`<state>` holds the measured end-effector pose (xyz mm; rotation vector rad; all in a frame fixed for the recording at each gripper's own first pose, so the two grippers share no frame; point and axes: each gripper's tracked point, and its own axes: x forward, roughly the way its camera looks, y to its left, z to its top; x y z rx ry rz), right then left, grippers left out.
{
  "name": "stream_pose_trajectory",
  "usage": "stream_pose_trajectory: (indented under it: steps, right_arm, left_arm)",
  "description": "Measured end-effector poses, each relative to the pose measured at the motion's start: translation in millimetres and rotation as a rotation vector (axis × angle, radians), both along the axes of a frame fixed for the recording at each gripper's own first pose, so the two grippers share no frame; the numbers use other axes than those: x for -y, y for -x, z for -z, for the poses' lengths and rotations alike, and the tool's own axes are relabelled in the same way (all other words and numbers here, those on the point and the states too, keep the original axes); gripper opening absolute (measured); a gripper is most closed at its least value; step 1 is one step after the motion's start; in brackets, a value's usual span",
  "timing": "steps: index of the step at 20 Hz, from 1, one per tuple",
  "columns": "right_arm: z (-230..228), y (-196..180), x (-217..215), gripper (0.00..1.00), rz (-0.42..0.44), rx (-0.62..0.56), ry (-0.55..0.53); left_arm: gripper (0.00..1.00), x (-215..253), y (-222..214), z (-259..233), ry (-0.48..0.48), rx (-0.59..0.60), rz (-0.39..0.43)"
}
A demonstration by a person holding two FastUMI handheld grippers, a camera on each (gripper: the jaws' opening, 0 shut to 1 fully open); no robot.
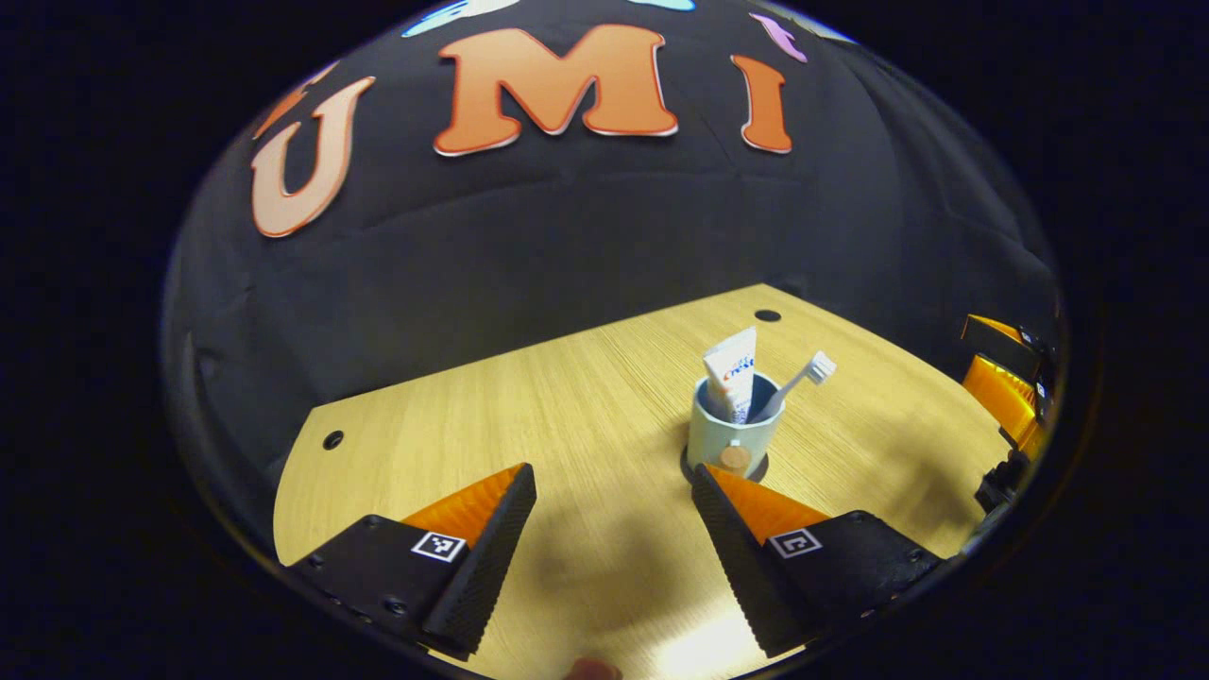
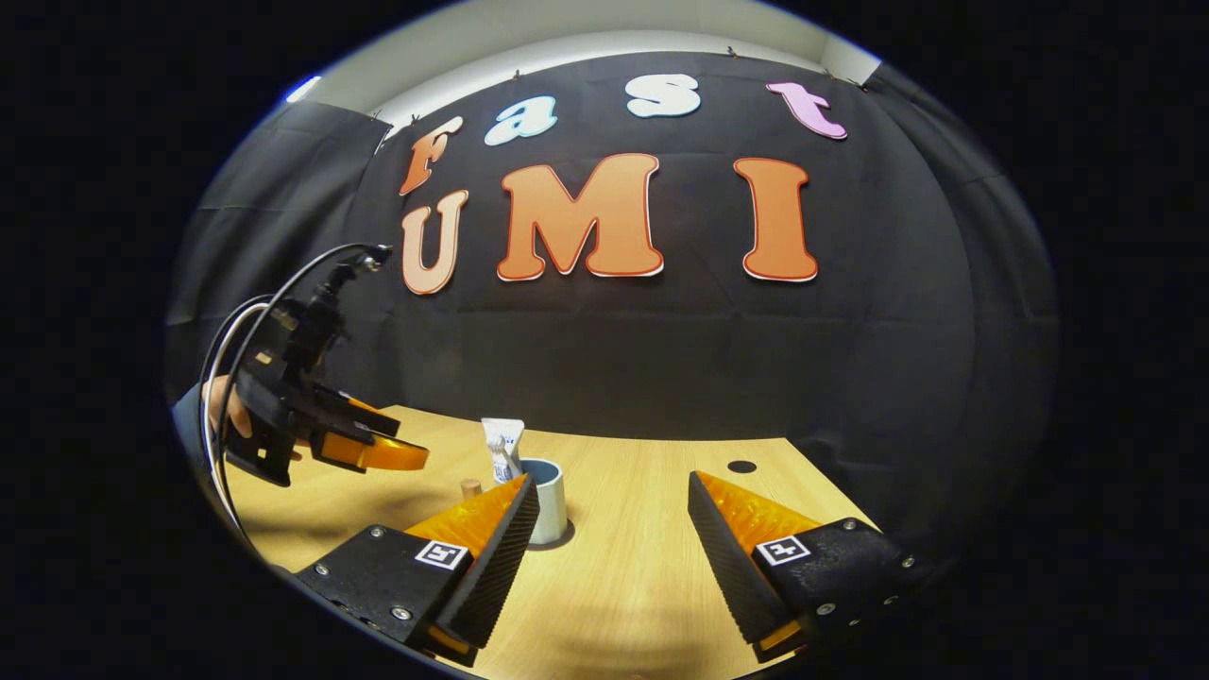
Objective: Put the toothbrush and toothpaste on the desktop into the cup, then pick up the cup and place it on the coaster on the desktop.
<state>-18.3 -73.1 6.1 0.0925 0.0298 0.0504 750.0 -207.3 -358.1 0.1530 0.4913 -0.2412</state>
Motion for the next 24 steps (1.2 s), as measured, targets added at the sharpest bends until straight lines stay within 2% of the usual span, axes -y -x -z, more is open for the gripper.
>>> stream_pose_trajectory:
  steps: [5, 9, 14, 18, 24]
  right_arm:
    - [-9, -8, -22, 0.95, 0.004, 0.045, 0.009]
    - [-7, -14, -35, 0.95, 0.010, 0.046, 0.028]
    - [-11, -16, -40, 0.95, 0.047, 0.066, 0.045]
    - [-15, -15, -49, 0.95, 0.035, 0.084, 0.044]
    - [-17, -16, -56, 0.95, 0.014, 0.099, 0.044]
  left_arm:
    - [1.00, -15, -11, 10, -0.019, 0.169, -0.130]
    - [1.00, -27, -11, 3, 0.011, 0.306, -0.228]
    - [0.99, -28, 5, -28, 0.063, 0.489, -0.280]
    - [0.99, -33, 15, -40, 0.105, 0.536, -0.316]
    - [0.99, -24, 7, -24, 0.174, 0.516, -0.314]
